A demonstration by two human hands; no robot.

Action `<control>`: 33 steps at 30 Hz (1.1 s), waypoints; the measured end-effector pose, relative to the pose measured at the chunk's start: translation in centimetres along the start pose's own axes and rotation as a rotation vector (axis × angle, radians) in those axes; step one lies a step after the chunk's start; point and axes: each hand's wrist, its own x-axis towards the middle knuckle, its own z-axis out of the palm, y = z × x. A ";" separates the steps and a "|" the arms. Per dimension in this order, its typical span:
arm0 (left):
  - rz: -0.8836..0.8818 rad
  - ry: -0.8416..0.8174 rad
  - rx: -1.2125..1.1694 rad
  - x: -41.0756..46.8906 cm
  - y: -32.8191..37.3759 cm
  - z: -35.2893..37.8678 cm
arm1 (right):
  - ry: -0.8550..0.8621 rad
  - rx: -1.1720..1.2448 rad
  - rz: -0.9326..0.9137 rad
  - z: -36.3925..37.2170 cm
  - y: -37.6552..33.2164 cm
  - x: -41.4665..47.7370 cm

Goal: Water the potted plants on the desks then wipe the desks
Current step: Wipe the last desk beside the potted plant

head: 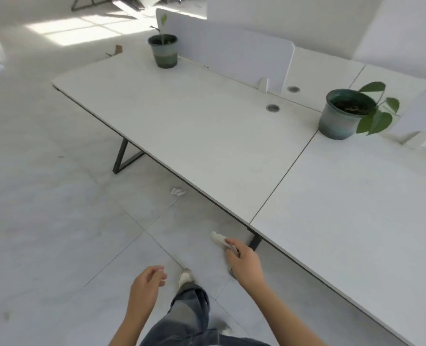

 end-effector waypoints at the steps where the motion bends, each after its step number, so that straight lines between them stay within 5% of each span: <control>1: -0.006 0.036 -0.009 -0.2 -0.4 -0.9 | -0.021 -0.005 -0.012 0.8 -0.4 0.0; 7: -0.011 0.106 -0.053 -0.7 -1.9 -4.8 | -0.150 -0.084 -0.098 5.5 -2.7 0.0; 15: -0.006 0.229 -0.103 2.5 -3.6 -15.8 | -0.116 -0.067 -0.152 15.8 -10.1 1.7; 24: -0.157 0.420 -0.255 5.7 -9.6 -29.2 | -0.377 -0.237 -0.300 30.7 -17.0 1.1; 33: -0.184 0.299 -0.219 16.7 -7.4 -32.3 | -0.315 -0.303 -0.207 34.7 -21.8 9.1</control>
